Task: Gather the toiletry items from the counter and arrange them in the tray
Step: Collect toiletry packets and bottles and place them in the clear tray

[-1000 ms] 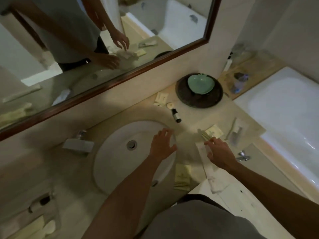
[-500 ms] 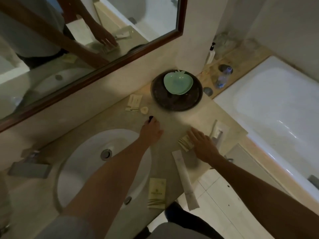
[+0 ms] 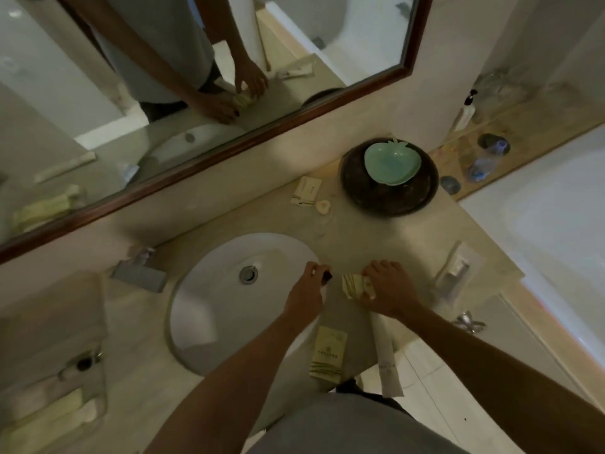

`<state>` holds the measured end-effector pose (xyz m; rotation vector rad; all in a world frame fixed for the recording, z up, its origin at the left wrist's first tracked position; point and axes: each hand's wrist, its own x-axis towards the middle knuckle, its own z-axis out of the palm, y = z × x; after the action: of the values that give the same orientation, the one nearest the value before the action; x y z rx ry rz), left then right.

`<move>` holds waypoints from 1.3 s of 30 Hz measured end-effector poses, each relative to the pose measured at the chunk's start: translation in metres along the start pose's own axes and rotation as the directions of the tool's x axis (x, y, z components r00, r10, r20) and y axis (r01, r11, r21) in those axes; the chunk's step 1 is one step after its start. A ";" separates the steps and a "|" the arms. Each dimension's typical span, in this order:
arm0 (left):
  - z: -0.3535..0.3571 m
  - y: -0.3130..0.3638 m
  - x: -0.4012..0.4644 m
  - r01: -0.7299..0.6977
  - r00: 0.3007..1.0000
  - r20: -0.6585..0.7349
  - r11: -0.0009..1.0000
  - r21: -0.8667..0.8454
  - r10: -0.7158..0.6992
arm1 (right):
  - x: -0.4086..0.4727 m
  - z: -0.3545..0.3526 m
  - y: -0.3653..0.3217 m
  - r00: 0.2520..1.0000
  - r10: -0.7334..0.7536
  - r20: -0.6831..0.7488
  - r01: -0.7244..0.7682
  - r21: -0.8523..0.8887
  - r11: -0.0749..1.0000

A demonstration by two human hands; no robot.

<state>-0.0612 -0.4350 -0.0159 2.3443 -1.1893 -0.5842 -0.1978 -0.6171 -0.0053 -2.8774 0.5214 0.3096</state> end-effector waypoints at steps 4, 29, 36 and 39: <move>-0.026 -0.032 -0.044 0.149 0.986 -0.059 0.987 -0.059 -0.153 | 0.002 0.008 -0.066 0.990 -0.139 -0.008 0.139 0.076 0.987; -0.218 -0.380 -0.361 0.549 0.806 -0.339 0.828 0.118 -0.486 | -0.019 0.057 -0.480 0.895 -0.446 0.018 0.444 0.076 0.893; -0.214 -0.404 -0.349 0.374 0.893 -0.262 0.927 -0.021 -0.366 | -0.026 0.064 -0.518 0.892 -0.448 0.055 0.445 0.062 0.894; -0.214 -0.403 -0.353 0.349 0.897 -0.270 0.936 -0.053 -0.350 | -0.016 0.065 -0.545 0.871 -0.484 0.084 0.483 0.038 0.875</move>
<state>0.1228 0.1121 -0.0088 2.5525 -0.6458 -0.3527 -0.0243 -0.0967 0.0226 -2.8332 -0.2208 0.3443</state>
